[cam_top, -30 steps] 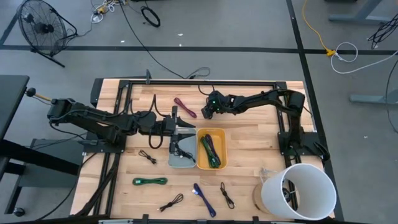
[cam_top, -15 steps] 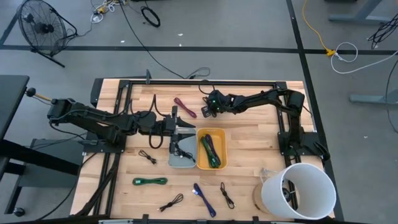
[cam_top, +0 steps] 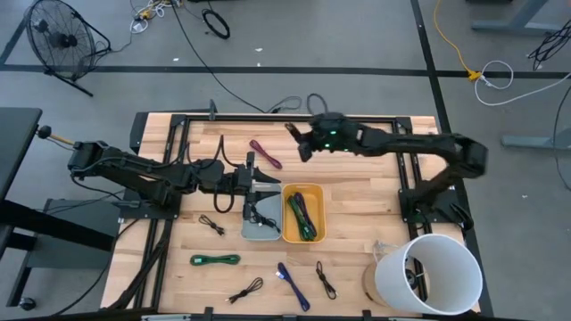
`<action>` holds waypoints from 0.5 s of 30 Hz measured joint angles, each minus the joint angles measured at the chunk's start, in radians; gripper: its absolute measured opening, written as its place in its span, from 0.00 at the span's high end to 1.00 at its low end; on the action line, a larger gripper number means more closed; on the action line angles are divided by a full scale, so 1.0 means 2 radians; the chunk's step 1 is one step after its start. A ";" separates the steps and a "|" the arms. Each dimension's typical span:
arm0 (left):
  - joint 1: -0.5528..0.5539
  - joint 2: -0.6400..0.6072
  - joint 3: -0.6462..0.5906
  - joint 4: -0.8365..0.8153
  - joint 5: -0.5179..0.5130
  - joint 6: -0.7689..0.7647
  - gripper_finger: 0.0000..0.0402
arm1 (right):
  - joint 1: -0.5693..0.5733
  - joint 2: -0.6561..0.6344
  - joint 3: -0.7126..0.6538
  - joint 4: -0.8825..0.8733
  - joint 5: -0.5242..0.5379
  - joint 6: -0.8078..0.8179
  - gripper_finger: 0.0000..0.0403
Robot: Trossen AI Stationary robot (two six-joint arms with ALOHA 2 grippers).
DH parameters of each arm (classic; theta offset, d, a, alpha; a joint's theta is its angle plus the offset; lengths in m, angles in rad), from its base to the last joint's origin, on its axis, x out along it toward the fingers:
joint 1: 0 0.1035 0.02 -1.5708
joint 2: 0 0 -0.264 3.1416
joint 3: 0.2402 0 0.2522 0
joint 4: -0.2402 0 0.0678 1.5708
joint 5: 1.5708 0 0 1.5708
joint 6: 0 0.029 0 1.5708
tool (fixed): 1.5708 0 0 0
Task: Pick & Place USB Port
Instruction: Put the black charger cable into the gray bin
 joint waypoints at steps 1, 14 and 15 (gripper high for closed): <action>0.000 0.000 0.000 0.000 0.000 0.000 0.65 | 0.006 -0.023 0.000 -0.002 -0.003 -0.006 0.92; 0.000 0.000 0.000 0.003 0.000 0.000 0.65 | 0.175 -0.178 0.000 -0.001 0.033 -0.089 0.92; 0.000 0.000 0.000 0.003 0.000 0.000 0.65 | 0.187 -0.177 0.000 -0.002 0.038 -0.092 0.92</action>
